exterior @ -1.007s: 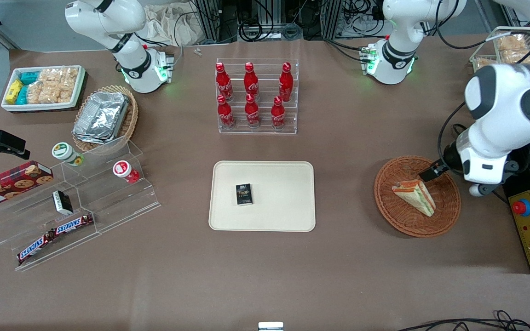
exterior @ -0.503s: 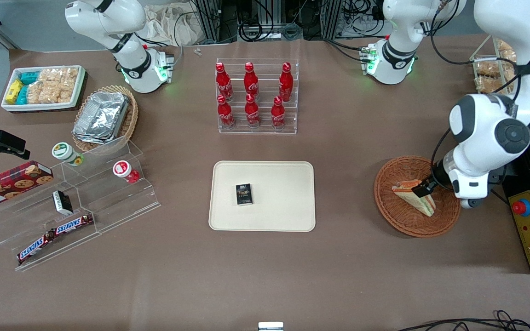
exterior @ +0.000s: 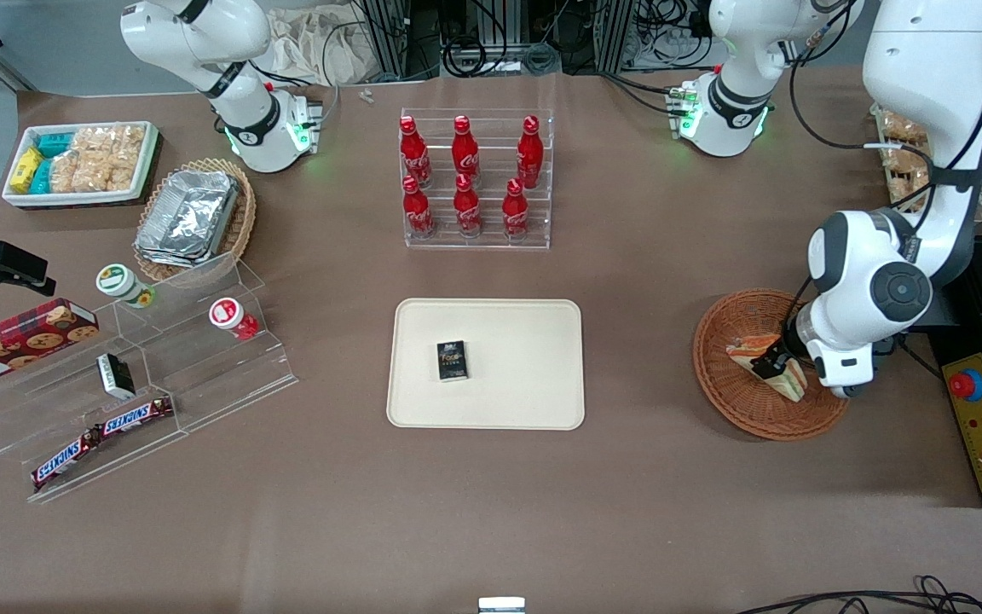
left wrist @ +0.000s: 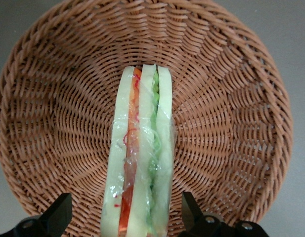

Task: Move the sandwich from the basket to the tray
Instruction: 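Lower the open left gripper over the wrapped sandwich in the basket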

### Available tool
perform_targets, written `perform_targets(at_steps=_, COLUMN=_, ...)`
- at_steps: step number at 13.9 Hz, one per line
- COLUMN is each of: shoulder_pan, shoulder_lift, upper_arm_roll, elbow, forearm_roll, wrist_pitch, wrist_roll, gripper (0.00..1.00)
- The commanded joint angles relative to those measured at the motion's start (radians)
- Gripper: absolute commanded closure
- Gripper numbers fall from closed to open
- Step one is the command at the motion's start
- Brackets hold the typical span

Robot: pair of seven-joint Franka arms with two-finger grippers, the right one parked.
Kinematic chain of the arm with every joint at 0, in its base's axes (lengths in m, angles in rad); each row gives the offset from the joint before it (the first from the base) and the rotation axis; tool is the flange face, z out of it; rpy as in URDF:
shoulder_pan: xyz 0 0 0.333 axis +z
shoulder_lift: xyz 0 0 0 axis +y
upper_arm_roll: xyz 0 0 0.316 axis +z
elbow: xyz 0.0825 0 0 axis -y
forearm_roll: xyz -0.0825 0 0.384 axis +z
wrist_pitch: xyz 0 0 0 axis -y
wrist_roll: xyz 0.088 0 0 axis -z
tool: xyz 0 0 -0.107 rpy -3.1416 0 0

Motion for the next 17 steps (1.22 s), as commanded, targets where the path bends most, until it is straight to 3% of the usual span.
perform_targets(at_steps=1, shoulder_pan=0.003, shoulder_lift=0.019, upper_arm_roll=-0.005, elbow=-0.005, forearm_roll=0.024, wrist_pitch=0.04, wrist_roll=-0.036, gripper=0.0)
perform_targets(at_steps=8, shoulder_pan=0.003, shoulder_lift=0.057, upper_arm_roll=-0.005, elbow=0.001, forearm_roll=0.024, wrist_pitch=0.079, wrist_roll=-0.036, gripper=0.04)
perform_targets(at_steps=9, shoulder_pan=0.003, shoulder_lift=0.06, upper_arm_roll=-0.005, elbow=0.001, forearm_roll=0.024, wrist_pitch=0.08, wrist_roll=-0.036, gripper=0.11)
perform_targets(at_steps=14, shoulder_pan=0.004, shoulder_lift=0.047, upper_arm_roll=-0.005, elbow=0.001, forearm_roll=0.024, wrist_pitch=0.077, wrist_roll=-0.034, gripper=0.86)
perform_targets(at_steps=15, shoulder_pan=0.004, shoulder_lift=0.034, upper_arm_roll=-0.005, elbow=0.001, forearm_roll=0.024, wrist_pitch=0.069, wrist_roll=-0.033, gripper=0.95)
perform_targets(at_steps=17, shoulder_pan=0.004, shoulder_lift=-0.008, upper_arm_roll=-0.006, elbow=0.006, forearm_roll=0.024, wrist_pitch=0.024, wrist_roll=-0.031, gripper=1.0)
